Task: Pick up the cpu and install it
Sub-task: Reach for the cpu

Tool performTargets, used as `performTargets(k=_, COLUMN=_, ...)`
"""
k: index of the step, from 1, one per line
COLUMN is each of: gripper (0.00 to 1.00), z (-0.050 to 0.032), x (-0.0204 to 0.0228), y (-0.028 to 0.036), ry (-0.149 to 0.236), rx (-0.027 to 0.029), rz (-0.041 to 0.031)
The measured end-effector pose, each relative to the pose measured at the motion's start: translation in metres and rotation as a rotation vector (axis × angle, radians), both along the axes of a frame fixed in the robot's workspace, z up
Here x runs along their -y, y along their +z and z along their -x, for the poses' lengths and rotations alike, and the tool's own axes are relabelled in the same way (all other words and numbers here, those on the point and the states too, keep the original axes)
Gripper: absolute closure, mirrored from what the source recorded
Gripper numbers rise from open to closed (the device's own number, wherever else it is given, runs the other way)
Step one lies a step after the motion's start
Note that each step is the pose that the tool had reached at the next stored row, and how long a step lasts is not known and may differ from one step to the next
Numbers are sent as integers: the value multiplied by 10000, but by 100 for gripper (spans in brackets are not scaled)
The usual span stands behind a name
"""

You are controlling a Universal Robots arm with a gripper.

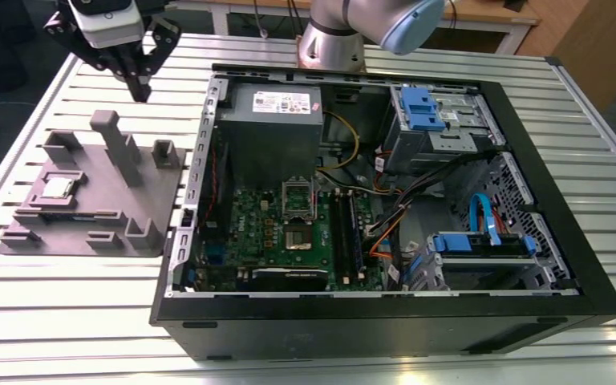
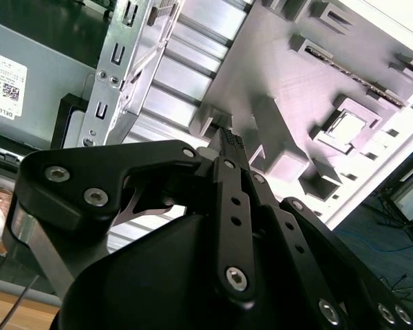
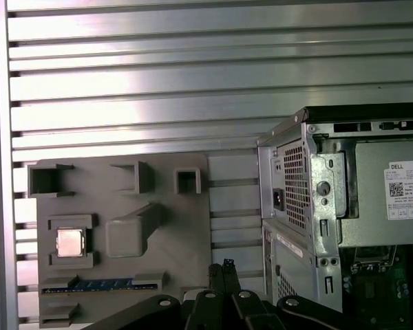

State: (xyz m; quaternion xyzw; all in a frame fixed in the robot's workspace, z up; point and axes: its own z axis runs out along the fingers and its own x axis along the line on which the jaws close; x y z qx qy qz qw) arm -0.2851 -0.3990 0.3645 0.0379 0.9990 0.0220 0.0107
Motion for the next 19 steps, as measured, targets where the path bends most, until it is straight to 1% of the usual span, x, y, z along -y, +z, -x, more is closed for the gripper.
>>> performTargets(k=19, gripper=89, z=56, x=0, y=-2, ry=0, rx=0, rz=0)
